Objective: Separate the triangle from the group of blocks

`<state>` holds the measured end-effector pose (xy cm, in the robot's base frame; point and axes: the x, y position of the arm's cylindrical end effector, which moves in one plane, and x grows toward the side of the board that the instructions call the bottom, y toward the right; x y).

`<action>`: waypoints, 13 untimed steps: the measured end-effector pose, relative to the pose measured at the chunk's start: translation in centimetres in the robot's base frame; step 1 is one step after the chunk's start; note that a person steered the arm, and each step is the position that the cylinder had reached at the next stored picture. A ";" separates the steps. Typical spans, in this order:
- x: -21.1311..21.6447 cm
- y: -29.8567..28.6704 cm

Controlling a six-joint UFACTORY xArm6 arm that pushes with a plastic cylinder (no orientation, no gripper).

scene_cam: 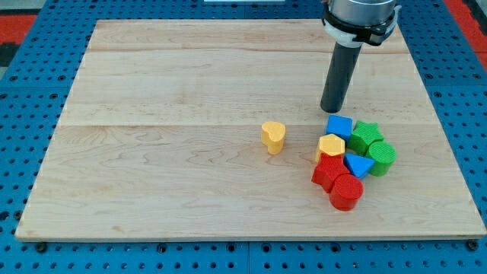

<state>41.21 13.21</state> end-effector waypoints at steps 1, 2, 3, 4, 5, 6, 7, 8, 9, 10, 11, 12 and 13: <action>0.0 0.0; 0.1 -0.6; -0.2 -0.7; -0.2 -1.3; -0.2 -0.6; -0.6 4.8; 6.6 11.2; 16.0 13.9; 13.8 3.8; 7.4 0.4; 6.4 0.0; 8.9 1.3; 9.2 0.9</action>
<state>50.41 14.11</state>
